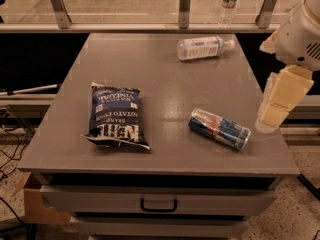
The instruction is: Place blue plastic bottle upright
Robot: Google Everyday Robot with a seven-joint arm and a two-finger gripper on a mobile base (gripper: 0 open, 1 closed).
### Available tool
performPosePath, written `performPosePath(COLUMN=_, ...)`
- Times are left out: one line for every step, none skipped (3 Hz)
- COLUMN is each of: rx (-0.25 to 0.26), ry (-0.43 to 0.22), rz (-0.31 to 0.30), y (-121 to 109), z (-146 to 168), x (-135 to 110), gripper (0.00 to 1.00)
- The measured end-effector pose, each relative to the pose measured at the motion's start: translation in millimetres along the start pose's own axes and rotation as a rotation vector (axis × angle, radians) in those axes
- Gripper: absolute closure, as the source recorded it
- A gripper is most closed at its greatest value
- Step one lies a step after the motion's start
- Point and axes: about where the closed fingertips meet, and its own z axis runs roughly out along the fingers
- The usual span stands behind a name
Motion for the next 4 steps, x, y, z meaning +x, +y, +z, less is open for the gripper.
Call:
performPosePath(rx=-0.051, ry=0.027, rz=0.027, y=0, z=27, x=-25, gripper=0.00)
performPosePath(rx=-0.071, ry=0.085, rz=0.091, y=2, z=58, x=-40, gripper=0.00)
performPosePath(rx=-0.078, ry=0.132, rz=0.163, y=2, z=88, x=-41, gripper=0.00)
performPosePath(rx=-0.076, ry=0.166, rz=0.226, y=1, z=108, x=-38, gripper=0.00)
